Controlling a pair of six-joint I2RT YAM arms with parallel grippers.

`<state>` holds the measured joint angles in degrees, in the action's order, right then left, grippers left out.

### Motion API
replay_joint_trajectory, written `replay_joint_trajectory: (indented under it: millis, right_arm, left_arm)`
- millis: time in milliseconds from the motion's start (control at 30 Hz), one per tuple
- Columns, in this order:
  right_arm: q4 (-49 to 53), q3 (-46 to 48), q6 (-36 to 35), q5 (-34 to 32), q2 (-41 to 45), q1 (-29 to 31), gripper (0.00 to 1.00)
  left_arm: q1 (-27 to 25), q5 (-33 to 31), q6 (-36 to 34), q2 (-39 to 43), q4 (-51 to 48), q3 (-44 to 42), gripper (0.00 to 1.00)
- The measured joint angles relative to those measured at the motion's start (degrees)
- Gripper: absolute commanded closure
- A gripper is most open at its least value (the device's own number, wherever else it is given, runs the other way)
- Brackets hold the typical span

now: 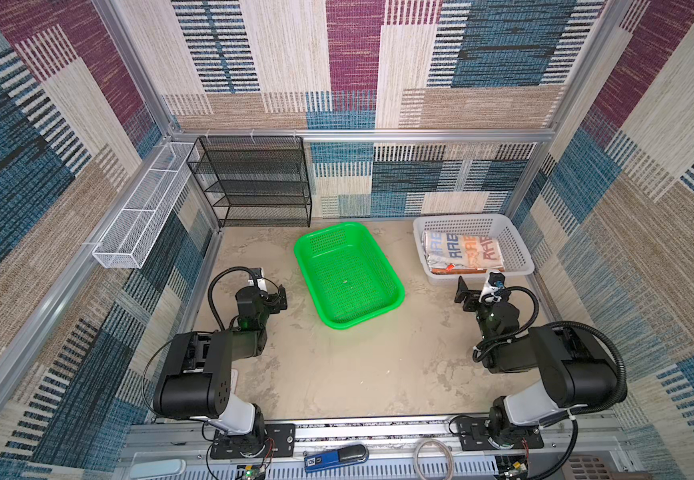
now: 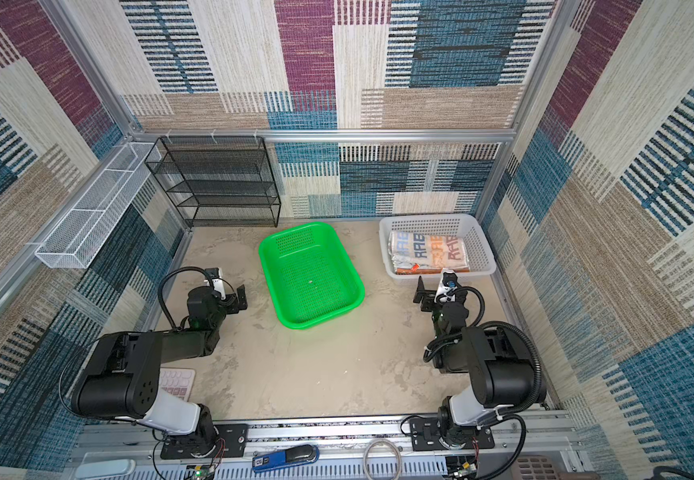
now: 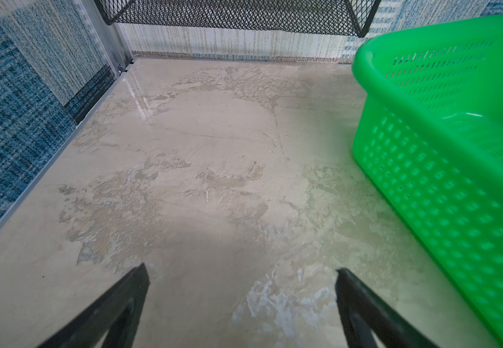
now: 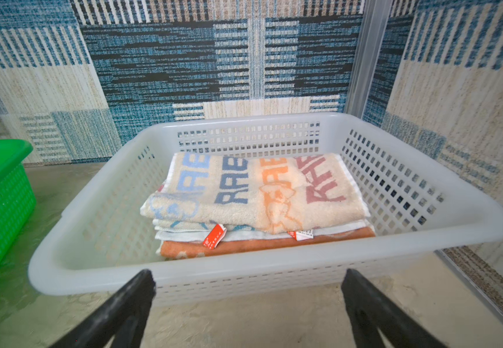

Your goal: Fold and stack the towels

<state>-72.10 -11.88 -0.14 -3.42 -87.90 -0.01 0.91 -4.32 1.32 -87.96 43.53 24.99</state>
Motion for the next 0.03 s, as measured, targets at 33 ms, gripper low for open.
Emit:
replay_joint_trajectory:
  millis: [33]
  right_arm:
    - [-0.02,0.0,-0.11,0.44,0.0,0.0,0.01]
  left_arm:
    - [0.0,0.02,0.0,-0.02,0.0,0.0,0.01]
